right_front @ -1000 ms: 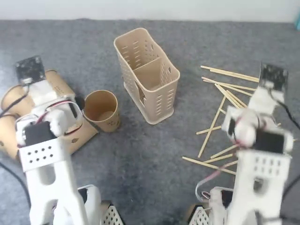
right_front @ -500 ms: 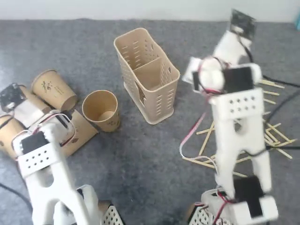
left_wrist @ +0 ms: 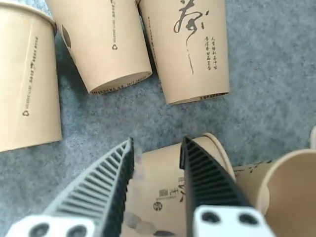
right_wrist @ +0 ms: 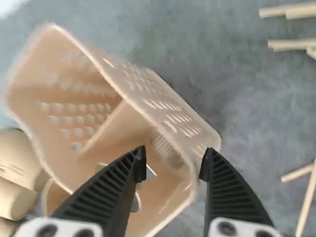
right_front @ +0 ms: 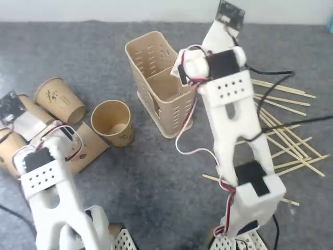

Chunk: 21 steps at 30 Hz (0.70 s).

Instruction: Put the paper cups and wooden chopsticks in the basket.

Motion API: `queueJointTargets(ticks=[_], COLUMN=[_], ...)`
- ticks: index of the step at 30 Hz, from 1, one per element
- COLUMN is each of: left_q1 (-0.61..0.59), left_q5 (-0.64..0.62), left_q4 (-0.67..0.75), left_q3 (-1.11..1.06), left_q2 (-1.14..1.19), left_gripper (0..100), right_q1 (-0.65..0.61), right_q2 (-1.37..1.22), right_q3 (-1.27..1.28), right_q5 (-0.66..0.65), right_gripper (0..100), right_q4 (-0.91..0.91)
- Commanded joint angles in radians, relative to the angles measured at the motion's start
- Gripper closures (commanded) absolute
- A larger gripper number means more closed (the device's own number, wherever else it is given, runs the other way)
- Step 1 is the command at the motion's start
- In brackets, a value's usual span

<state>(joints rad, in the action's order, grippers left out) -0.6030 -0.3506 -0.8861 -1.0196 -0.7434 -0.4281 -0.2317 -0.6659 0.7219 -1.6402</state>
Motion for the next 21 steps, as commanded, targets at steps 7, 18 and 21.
queueJointTargets(ticks=[7, 18, 21], left_q1=[0.000, 0.000, 0.000], left_q5=[-0.005, -0.003, -0.003], left_q4=[0.054, 0.054, 0.054], left_q3=[0.004, 0.001, -0.002], left_q2=[0.008, 0.008, 0.008], left_gripper=[85, 85, 85], right_q1=[0.001, 0.114, 0.156], right_q2=[-0.025, -0.154, -0.156], right_q3=[-0.048, -0.041, -0.046], right_q5=[0.005, -0.245, -0.282], right_gripper=[80.6, 98.8, 99.1], right_q4=[-0.104, -0.130, -0.102])
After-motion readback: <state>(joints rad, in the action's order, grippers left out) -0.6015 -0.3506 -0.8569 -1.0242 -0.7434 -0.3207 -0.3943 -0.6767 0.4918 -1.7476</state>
